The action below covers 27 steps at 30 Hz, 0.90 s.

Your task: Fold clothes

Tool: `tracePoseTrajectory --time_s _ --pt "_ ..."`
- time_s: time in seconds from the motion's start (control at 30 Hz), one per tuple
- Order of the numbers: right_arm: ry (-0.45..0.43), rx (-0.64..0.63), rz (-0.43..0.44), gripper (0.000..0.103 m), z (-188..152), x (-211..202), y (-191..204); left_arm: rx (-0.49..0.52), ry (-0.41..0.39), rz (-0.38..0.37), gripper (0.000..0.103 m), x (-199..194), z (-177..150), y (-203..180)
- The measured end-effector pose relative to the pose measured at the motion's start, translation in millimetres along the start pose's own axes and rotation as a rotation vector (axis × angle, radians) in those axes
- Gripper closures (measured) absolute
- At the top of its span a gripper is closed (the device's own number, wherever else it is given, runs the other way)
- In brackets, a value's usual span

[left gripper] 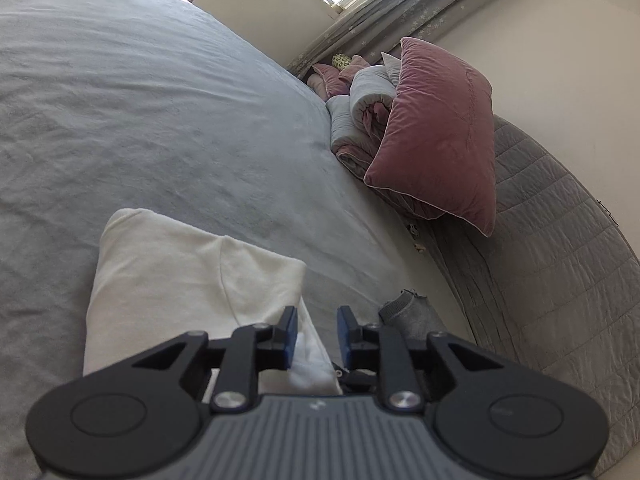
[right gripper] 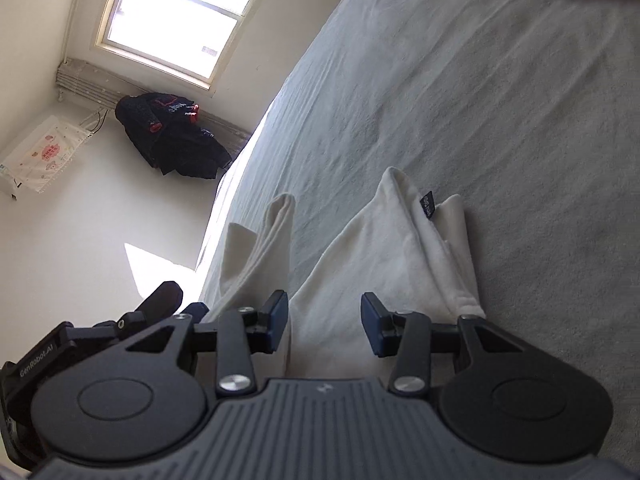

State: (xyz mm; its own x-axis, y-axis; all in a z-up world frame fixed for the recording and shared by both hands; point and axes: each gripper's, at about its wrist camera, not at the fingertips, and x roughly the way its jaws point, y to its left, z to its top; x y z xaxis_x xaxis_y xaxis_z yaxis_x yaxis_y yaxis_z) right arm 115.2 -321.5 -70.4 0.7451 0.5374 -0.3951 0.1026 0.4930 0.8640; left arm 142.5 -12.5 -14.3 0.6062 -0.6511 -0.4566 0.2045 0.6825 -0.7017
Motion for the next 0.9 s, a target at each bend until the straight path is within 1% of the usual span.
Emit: tracePoseTrajectory --time_s 0.1,0.13,0.17,0.2,0.27,0.37,0.5,0.6,0.7,0.73,0.77,0.83,0.87,0.9 --pt "0.004 0.069 0.007 0.058 4 -6 -8 -0.022 0.023 -0.039 0.081 2 -5 4" --pt "0.007 0.090 0.017 0.058 4 -7 -10 -0.027 0.017 -0.059 0.079 -2 -5 5" --pt "0.009 0.109 0.027 0.057 5 -8 -12 -0.028 0.006 -0.071 0.074 -8 -4 6" --pt "0.010 0.128 0.037 0.057 5 -9 -13 -0.028 -0.005 -0.077 0.073 -13 -4 8" --pt "0.013 0.152 0.051 0.051 5 -11 -12 -0.020 -0.033 -0.072 0.072 -24 -1 11" --pt "0.026 0.130 0.032 0.044 5 -8 -3 -0.022 -0.069 -0.022 0.072 -38 5 24" --pt "0.049 0.082 -0.005 0.040 5 -2 12 -0.011 -0.097 0.087 0.072 -48 6 49" --pt "0.072 0.015 -0.058 0.039 4 7 26 0.004 -0.091 0.164 0.072 -49 -1 68" --pt "0.097 -0.085 -0.115 0.039 -3 16 45 0.014 -0.060 0.207 0.072 -41 -12 79" --pt "0.108 -0.122 -0.131 0.039 -6 20 51 0.015 -0.049 0.217 0.072 -39 -15 82" --pt "0.119 -0.160 -0.147 0.052 -9 23 58 0.018 -0.042 0.222 0.072 -36 -17 84" --pt "0.131 -0.239 -0.180 0.071 -14 28 71 0.029 -0.050 0.225 0.072 -37 -19 82" --pt "0.128 -0.281 -0.199 0.075 -15 29 77 0.036 -0.056 0.226 0.072 -37 -19 81" --pt "0.126 -0.306 -0.198 0.076 -14 28 82 0.044 -0.066 0.223 0.072 -38 -19 79"
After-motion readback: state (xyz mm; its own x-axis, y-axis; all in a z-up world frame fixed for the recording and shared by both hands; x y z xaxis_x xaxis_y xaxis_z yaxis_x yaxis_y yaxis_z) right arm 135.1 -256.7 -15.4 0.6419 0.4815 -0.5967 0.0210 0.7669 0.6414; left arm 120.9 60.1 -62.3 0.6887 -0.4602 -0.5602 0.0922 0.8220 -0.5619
